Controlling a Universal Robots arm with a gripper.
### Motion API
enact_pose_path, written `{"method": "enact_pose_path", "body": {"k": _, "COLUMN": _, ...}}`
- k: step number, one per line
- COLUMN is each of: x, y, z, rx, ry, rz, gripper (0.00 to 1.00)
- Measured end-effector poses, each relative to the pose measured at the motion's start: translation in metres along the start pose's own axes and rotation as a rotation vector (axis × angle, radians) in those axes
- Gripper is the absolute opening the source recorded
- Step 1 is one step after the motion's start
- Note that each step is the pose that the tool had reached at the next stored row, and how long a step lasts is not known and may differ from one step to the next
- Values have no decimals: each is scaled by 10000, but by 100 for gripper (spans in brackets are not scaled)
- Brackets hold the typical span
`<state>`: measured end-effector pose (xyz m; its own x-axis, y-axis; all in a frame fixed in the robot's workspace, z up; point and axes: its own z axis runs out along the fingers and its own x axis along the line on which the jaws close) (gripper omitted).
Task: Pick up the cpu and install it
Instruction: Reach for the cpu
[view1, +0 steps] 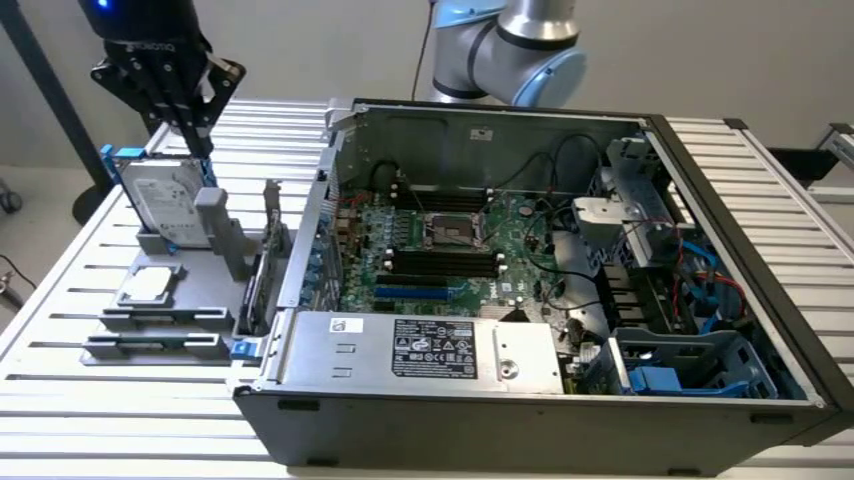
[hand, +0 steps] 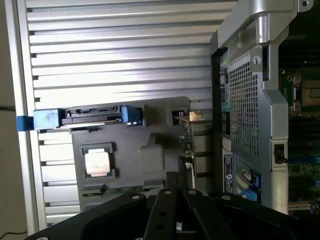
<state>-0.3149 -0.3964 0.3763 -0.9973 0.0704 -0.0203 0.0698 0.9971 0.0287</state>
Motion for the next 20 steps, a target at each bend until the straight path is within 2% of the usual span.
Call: {"method": "enact_pose_path", "body": {"k": 20, "x": 911, "y": -53, "z": 111, "rx": 230, "ry": -17, "rz": -6, "gripper": 11}}
